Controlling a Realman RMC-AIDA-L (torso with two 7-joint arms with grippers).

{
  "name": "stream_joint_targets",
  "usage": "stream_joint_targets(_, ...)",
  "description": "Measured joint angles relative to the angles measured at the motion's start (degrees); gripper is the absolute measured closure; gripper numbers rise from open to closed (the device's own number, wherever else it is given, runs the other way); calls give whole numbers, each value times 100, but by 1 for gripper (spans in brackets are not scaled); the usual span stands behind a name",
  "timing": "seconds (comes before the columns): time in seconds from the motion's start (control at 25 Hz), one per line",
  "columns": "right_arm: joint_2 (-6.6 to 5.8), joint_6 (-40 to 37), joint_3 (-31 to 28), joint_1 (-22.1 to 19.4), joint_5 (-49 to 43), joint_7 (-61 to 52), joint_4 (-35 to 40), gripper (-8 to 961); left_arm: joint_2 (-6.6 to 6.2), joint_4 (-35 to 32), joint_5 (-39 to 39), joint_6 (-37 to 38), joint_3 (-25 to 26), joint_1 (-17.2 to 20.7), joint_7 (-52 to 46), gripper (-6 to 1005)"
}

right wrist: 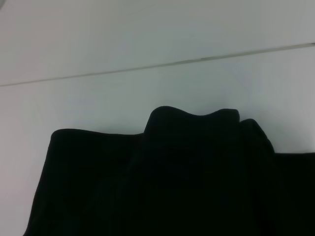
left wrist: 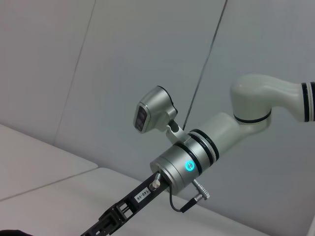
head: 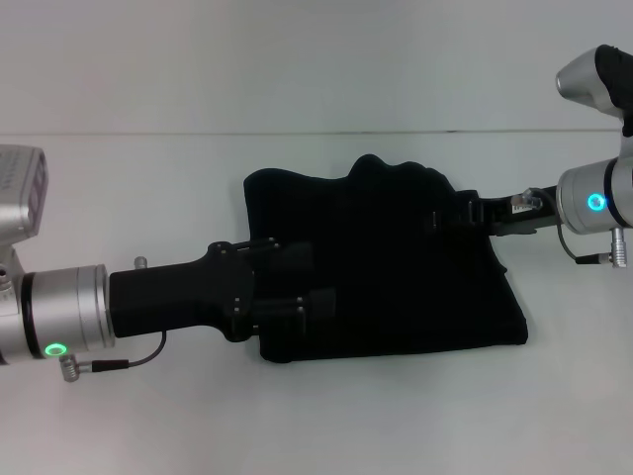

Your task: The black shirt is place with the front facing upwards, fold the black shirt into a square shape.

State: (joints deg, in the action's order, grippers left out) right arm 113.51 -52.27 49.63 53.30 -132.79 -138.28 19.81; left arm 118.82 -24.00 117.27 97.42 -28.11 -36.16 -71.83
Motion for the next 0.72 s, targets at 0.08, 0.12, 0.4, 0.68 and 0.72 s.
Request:
stream_joint_targets(0.08, 1, 14, 1, -16, 0, 0, -1, 117, 0, -3, 0, -12, 1, -5, -25, 222)
stream_joint_targets(0.12, 3, 32, 2, -23, 0, 0, -10, 121, 0, -5, -1, -19, 1, -7, -40, 222)
stream_joint_targets(0.4, 54, 236, 5, -50, -3, 5, -84, 222, -9, -25, -21, -43, 18, -9, -143, 221)
stream_joint_targets(0.68, 188, 413, 74, -28, -14, 121, -85, 544, -17, -72, -9, -88, -1, -54, -301, 221)
stream_joint_targets(0.72, 207, 422, 83, -22, -15, 169, -85, 592, -17, -72, -6, -100, -1, -56, -326, 221)
